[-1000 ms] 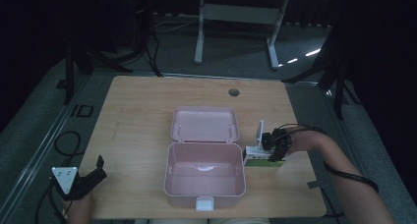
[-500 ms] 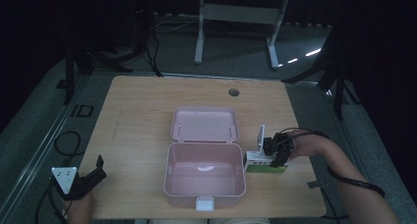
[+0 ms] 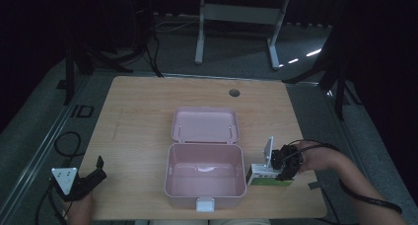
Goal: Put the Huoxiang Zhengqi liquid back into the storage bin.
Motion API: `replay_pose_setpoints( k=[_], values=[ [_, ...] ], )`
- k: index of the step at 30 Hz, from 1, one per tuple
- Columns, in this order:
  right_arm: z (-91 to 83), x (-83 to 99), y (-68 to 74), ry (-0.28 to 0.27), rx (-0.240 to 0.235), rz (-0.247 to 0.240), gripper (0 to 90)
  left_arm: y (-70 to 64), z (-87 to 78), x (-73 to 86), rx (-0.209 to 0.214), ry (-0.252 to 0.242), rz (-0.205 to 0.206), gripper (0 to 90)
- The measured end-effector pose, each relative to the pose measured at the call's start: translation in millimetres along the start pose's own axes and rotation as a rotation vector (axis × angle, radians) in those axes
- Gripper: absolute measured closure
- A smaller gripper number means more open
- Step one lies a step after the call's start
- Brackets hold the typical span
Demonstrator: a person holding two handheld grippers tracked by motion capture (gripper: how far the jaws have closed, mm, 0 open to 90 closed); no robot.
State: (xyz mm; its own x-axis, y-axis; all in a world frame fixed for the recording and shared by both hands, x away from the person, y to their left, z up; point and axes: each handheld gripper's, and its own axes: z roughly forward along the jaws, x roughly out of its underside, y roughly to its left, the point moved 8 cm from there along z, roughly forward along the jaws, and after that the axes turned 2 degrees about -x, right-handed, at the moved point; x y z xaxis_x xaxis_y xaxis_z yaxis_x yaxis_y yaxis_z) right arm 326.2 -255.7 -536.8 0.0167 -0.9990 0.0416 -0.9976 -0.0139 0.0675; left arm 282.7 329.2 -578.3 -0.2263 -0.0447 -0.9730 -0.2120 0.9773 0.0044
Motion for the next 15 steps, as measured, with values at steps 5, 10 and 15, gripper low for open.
replay_pose_setpoints(
  k=[5, 10, 15],
  values=[
    [1.9, 1.1, 12.2, 0.018, -0.006, -0.009, 62.6, 0.4, -0.2, -0.1, -0.001, -0.002, -0.002, 2.3],
    [1.5, 1.4, 21.6, 0.01, 0.004, 0.003, 62.5, 0.7, -0.4, -0.2, -0.002, -0.002, -0.004, 2.3],
    [-0.2, 4.5, 30.3, 0.001, 0.015, 0.015, 62.5, 1.0, -0.5, -0.3, -0.003, -0.004, -0.004, 2.3]
  ],
)
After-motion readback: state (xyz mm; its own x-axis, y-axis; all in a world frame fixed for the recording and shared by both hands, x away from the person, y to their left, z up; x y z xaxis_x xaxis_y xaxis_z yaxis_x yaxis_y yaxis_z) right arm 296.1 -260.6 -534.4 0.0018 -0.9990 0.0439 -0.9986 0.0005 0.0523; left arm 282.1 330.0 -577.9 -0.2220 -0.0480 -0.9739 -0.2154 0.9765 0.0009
